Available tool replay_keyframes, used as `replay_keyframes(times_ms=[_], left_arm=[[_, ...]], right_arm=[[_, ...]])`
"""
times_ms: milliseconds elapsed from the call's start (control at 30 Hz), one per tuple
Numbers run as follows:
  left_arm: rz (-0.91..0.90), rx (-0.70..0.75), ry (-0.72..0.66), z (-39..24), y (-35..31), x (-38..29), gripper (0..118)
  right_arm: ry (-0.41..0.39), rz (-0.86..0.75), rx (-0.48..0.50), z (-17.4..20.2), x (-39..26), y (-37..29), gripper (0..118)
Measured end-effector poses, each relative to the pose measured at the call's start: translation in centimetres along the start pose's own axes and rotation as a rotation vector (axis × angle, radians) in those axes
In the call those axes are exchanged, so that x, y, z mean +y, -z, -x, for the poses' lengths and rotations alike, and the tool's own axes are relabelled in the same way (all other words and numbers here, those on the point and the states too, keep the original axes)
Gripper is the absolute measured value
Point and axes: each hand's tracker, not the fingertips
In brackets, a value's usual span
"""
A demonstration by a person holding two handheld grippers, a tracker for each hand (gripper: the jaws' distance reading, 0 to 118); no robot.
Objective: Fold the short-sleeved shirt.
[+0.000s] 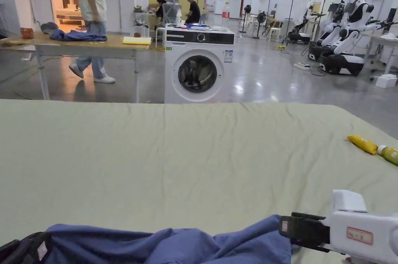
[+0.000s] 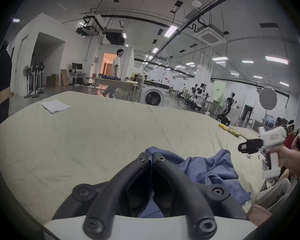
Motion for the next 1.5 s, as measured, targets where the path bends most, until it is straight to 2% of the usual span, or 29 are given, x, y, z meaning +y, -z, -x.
replay_keyframes(times_ms=[33,100,233,267,300,333,367,400,433,467,500,533,567,633,733,867,933,1033,1200,1500], left_arm=[[-0.003,0.001,0.014,-0.3,-0.3,0.0,0],[-0.012,0.008,0.047,-0.9,-0.8,0.0,0],[0.011,0.011,0.066,-1.0,-0.8,-0.2,0],[0.015,0.010,0.069,-1.0,-0.7,-0.2,0],[0.022,0.009,0.072,-1.0,-0.6,-0.2,0],[0.028,0.015,0.075,-0.9,-0.5,-0.3,0],[0.032,0.021,0.075,-0.6,-0.4,-0.2,0],[0.039,0.027,0.066,-0.3,-0.2,-0.1,0],[0.048,0.033,0.056,-0.1,-0.1,-0.1,0],[0.054,0.036,0.043,0.2,0.0,-0.1,0],[0.062,0.036,0.036,0.5,0.0,0.0,0],[0.073,0.041,0.027,0.7,0.0,0.2,0],[0.082,0.048,0.015,0.8,0.0,0.4,0],[0.089,0.050,-0.008,1.0,-0.6,1.3,0],[0.061,0.043,-0.011,0.9,-2.2,3.9,0],[0.005,0.047,0.019,0.9,-4.1,8.8,0],[-0.029,0.049,0.059,0.8,-4.8,11.5,0],[-0.061,0.039,0.100,0.1,-5.3,15.5,0],[-0.112,0.036,0.155,-1.1,-5.3,21.8,0],[-0.177,0.032,0.125,-2.5,-3.0,31.6,0]], right_arm=[[0.014,0.030,-0.025,-0.5,0.6,1.6,116],[0.078,0.086,-0.020,-1.6,1.8,4.4,114],[0.167,0.196,-0.073,-2.6,3.6,9.5,113],[0.159,0.202,-0.071,-2.5,3.4,9.4,112],[0.184,0.273,-0.096,-2.0,3.8,11.1,100],[0.162,0.323,-0.110,-1.5,3.9,12.0,77],[0.103,0.402,-0.125,-0.8,4.1,12.5,53],[0.009,0.434,-0.158,0.0,4.0,12.6,37],[-0.111,0.383,-0.187,1.3,3.7,12.2,14],[-0.176,0.354,-0.144,1.9,3.7,11.6,5],[-0.182,0.364,-0.065,2.2,3.7,11.3,5],[-0.120,0.383,0.022,2.5,3.8,10.5,5],[-0.100,0.332,0.029,2.8,3.7,8.9,5],[-0.134,0.227,0.034,3.4,4.0,5.9,5],[-0.143,0.110,0.131,3.7,5.5,-0.1,5],[-0.134,-0.016,0.132,3.1,8.2,-7.8,5],[-0.145,-0.061,0.171,2.8,9.8,-11.1,5],[-0.193,-0.162,0.101,3.3,12.1,-15.5,5],[-0.186,-0.297,0.059,3.9,16.2,-20.5,5],[-0.251,-0.444,-0.015,7.0,26.1,-23.9,5]])
